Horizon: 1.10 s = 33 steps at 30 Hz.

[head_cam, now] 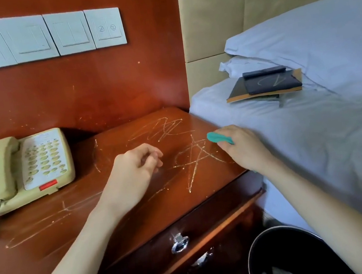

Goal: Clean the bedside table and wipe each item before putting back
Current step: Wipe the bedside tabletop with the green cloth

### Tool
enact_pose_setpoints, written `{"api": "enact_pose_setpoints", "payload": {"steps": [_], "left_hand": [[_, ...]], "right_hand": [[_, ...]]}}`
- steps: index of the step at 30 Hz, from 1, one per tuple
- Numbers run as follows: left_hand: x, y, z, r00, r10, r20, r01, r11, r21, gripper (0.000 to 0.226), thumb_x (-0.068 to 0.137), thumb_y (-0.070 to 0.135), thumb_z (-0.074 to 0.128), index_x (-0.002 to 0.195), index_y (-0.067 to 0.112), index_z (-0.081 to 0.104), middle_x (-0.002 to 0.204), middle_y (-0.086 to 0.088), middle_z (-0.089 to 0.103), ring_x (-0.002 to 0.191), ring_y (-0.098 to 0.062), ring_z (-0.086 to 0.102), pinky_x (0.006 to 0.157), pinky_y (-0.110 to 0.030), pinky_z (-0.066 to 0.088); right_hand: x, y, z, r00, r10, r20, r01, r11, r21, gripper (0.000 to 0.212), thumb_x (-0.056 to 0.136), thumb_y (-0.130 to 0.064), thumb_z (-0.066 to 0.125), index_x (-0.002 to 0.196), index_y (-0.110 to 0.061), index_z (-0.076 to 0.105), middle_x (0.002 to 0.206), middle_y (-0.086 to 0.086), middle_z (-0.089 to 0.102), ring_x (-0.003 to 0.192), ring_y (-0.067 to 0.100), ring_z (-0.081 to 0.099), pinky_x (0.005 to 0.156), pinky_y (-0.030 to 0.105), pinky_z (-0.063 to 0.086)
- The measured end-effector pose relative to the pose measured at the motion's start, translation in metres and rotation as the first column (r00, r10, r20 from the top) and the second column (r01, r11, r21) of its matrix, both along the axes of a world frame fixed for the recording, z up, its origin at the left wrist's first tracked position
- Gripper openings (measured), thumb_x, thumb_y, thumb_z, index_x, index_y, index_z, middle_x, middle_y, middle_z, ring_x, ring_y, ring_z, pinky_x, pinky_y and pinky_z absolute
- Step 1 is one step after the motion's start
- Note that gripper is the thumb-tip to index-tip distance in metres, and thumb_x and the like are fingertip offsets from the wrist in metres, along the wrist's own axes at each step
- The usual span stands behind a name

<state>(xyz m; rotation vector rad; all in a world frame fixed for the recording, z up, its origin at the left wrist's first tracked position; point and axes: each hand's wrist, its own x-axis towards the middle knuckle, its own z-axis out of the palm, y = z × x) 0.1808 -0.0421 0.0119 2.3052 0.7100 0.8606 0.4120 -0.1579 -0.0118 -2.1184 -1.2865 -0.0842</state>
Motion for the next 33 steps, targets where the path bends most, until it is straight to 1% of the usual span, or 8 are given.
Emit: {"api": "enact_pose_setpoints", "payload": {"steps": [2,7,13,22,27,29,31,33], "left_hand": [[-0.006,-0.002,0.0,1.0,0.009,-0.006,-0.009,1.0,0.009,0.022,0.098,0.018,0.049,0.089,0.03,0.066,0.078,0.014,0.07,0.075,-0.001,0.067,0.072,-0.022,0.055],[-0.036,0.007,-0.003,0.998,0.051,0.027,-0.051,0.999,0.001,0.022,0.098,0.021,0.051,0.087,0.032,0.065,0.075,0.02,0.07,0.076,0.007,0.065,0.061,-0.002,0.043],[-0.087,0.024,-0.014,0.975,0.194,0.109,-0.189,0.981,-0.048,0.018,0.097,0.025,0.053,0.088,0.033,0.067,0.079,0.02,0.07,0.074,0.003,0.063,0.068,-0.025,0.046],[-0.181,0.018,-0.021,0.884,0.455,0.108,-0.455,0.89,-0.027,0.013,0.093,0.027,0.056,0.094,0.032,0.068,0.083,0.019,0.069,0.08,0.008,0.06,0.07,-0.011,0.043],[-0.227,0.009,-0.033,0.793,0.592,0.146,-0.591,0.805,-0.049,0.021,0.093,0.014,0.054,0.091,0.031,0.067,0.085,0.011,0.067,0.078,0.01,0.058,0.067,0.001,0.036],[-0.236,0.01,-0.04,0.763,0.631,0.138,-0.622,0.775,-0.109,0.021,0.094,0.015,0.052,0.1,0.029,0.067,0.095,0.01,0.067,0.084,0.008,0.057,0.071,0.002,0.034],[-0.241,0.011,-0.049,0.738,0.662,0.128,-0.641,0.748,-0.171,0.027,0.096,0.015,0.05,0.117,0.024,0.064,0.111,0.009,0.064,0.093,0.004,0.054,0.079,-0.002,0.033],[-0.242,0.01,-0.056,0.723,0.677,0.138,-0.634,0.73,-0.257,0.036,0.097,0.014,0.048,0.131,0.022,0.055,0.125,0.006,0.059,0.109,-0.004,0.052,0.09,-0.014,0.032]], "right_hand": [[-0.001,0.0,0.002,0.999,-0.024,-0.044,0.022,0.999,-0.048,0.039,0.097,-0.018,0.047,0.135,-0.019,0.053,0.136,0.002,0.056,0.121,0.024,0.052,0.103,0.036,0.04],[-0.023,0.005,-0.003,0.998,-0.029,-0.059,0.023,0.995,-0.102,0.042,0.099,-0.023,0.04,0.141,-0.024,0.044,0.135,0.006,0.056,0.123,0.027,0.048,0.104,0.038,0.039],[-0.071,0.015,-0.003,0.989,0.046,-0.141,-0.067,0.986,-0.15,0.044,0.102,-0.027,0.034,0.145,-0.032,0.035,0.133,0.008,0.051,0.098,0.015,0.044,0.087,0.028,0.035],[-0.132,0.038,0.002,0.975,0.13,-0.18,-0.163,0.969,-0.186,0.048,0.102,-0.026,0.028,0.149,-0.034,0.023,0.137,0.01,0.045,0.097,0.011,0.049,0.083,0.031,0.043],[-0.159,0.049,-0.002,0.97,0.181,-0.165,-0.21,0.961,-0.179,0.042,0.102,-0.022,0.031,0.142,-0.032,0.034,0.123,0.006,0.05,0.078,0.006,0.048,0.055,0.015,0.033],[-0.171,0.054,-0.002,0.964,0.213,-0.159,-0.238,0.957,-0.164,0.044,0.102,-0.02,0.032,0.145,-0.03,0.034,0.14,0.004,0.045,0.09,0.007,0.045,0.063,0.018,0.04],[-0.183,0.058,0.0,0.958,0.24,-0.157,-0.263,0.954,-0.146,0.044,0.102,-0.019,0.033,0.146,-0.028,0.034,0.149,-0.001,0.038,0.108,0.012,0.043,0.086,0.033,0.048],[-0.194,0.063,0.001,0.951,0.266,-0.159,-0.29,0.946,-0.148,0.044,0.103,-0.018,0.033,0.146,-0.028,0.034,0.152,-0.005,0.034,0.125,0.017,0.041,0.103,0.04,0.041]]}}
